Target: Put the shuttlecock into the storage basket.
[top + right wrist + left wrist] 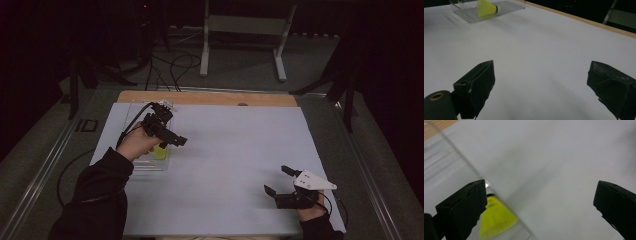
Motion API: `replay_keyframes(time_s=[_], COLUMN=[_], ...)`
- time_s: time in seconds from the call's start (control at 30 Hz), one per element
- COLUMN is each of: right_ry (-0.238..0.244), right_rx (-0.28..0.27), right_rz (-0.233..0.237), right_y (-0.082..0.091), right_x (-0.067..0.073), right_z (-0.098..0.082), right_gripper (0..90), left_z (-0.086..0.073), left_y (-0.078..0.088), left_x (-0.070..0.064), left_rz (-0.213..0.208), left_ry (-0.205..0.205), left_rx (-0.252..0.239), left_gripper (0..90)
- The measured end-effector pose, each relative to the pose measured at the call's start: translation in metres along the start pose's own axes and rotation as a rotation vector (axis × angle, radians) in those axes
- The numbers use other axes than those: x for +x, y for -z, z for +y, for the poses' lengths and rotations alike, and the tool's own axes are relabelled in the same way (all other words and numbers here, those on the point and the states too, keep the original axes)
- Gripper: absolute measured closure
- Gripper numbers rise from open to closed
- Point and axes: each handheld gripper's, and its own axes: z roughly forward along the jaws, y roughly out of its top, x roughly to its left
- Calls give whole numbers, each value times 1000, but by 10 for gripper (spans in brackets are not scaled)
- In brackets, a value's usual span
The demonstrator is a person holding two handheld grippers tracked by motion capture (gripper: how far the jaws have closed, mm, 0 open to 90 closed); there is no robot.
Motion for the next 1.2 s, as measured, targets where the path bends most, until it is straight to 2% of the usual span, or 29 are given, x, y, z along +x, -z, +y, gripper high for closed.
replay_keyframes(time_s=[0.07,0.13,0.2,0.37,0.43,0.57,0.67,0.73,0.87,0.93,1.03,1.2], right_ry=[0,-1,-1,0,-1,0,-1,1,2,4,3,5], right_rx=[0,0,-1,-1,1,-1,-2,-3,-3,-2,-2,-5], right_rz=[-1,0,0,2,1,2,2,1,1,1,1,0], right_y=[0,0,0,0,1,0,1,1,1,1,1,2], right_x=[0,0,0,0,0,0,0,0,0,0,0,0], right_z=[0,0,0,0,0,0,0,0,0,0,0,0], right_gripper=[80,80,80,80,80,80,80,80,80,80,80,80], left_z=[1,2,3,4,4,4,4,4,3,1,-3,-12], left_y=[-1,-4,-6,-11,-14,-18,-20,-21,-21,-23,-27,-36], left_x=[-3,-7,-11,-20,-25,-32,-36,-43,-50,-56,-60,-66], left_rz=[-12,-46,-56,-115,-106,-130,-130,-139,-144,-166,-189,-217], left_ry=[-27,-41,-68,-94,-116,-134,-139,-161,-188,-204,-207,-227], left_rx=[-19,-19,-29,-53,-54,-64,-73,-96,-103,-113,-126,-124], left_gripper=[0,0,0,0,0,0,0,0,0,0,0,0])
